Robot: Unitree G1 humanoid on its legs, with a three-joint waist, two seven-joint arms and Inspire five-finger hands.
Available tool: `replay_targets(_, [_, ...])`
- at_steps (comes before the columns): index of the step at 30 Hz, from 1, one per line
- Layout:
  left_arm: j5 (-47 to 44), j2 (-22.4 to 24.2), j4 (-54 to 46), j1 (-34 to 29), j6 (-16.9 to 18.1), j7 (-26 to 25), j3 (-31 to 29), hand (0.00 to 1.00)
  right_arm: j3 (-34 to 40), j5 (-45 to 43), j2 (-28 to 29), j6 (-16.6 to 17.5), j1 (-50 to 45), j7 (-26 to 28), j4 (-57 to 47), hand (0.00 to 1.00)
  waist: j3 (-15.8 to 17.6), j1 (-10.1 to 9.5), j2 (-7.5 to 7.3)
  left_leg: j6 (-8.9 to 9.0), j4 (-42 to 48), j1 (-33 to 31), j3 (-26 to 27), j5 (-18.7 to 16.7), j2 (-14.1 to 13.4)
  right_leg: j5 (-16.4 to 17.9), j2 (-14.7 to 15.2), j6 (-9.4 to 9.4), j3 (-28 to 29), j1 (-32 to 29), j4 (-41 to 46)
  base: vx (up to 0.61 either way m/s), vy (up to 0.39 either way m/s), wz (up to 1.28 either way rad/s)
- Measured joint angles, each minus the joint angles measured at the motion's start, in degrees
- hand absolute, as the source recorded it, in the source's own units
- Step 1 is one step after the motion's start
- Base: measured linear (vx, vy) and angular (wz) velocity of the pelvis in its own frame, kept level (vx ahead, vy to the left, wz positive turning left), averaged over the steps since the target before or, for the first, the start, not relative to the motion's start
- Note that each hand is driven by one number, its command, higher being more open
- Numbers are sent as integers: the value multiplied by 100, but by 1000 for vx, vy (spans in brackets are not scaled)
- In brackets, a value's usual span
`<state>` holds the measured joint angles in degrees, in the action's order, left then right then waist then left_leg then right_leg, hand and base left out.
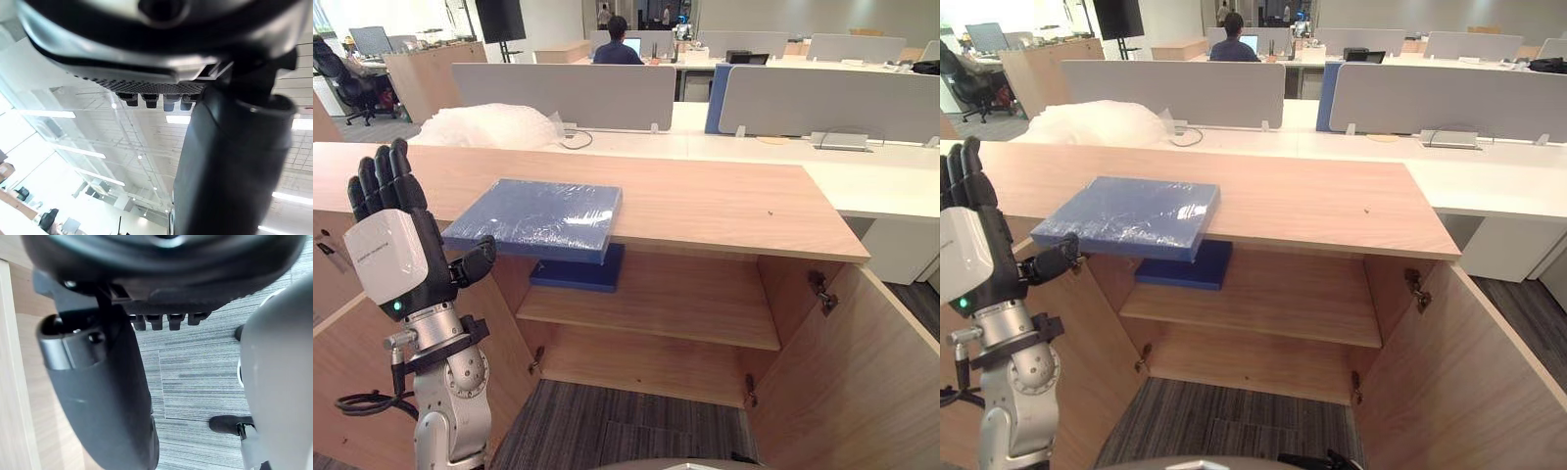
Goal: Walk over to the cabinet, pick up the folder, carry it to the office cabinet, place the folder inside the office cabinet, then close the office cabinet door
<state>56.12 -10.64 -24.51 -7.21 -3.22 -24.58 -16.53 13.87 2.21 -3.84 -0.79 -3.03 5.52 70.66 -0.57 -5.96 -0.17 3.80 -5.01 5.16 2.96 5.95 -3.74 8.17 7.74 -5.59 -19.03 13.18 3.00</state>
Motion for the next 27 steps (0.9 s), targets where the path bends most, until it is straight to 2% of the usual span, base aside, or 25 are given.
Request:
replay_targets(7, [198,-640,307,275,54,-8,244,100,-174,-2,-45,71,8,-2,-1,100,1,-3,4,3,0,37,61,-2,-7,3,5,5,55,-3,22,0,-4,-3])
replay_targets(9, [199,-735,444,345,119,-3,359,100,-176,-2,-47,91,5,-2,-8,100,7,-5,10,3,-2,54,69,-3,-9,5,4,9,63,0,31,0,0,0])
replay_targets(13, [197,-1206,1011,455,391,74,573,100,-229,-3,-56,97,-3,-4,-82,100,20,22,19,3,-10,82,81,-3,-24,14,-4,27,73,5,43,0,0,0])
replay_targets(19, [186,-1401,1331,456,526,169,666,100,-230,-3,-61,96,-7,-5,-124,100,58,23,-25,14,-28,82,86,-10,-25,14,-7,27,73,12,9,0,0,0])
replay_targets(27, [184,-1480,1356,464,381,157,647,100,-229,2,-57,95,-10,-4,-102,100,95,18,-85,32,-3,90,92,-24,-24,9,-14,26,70,51,-34,0,0,0])
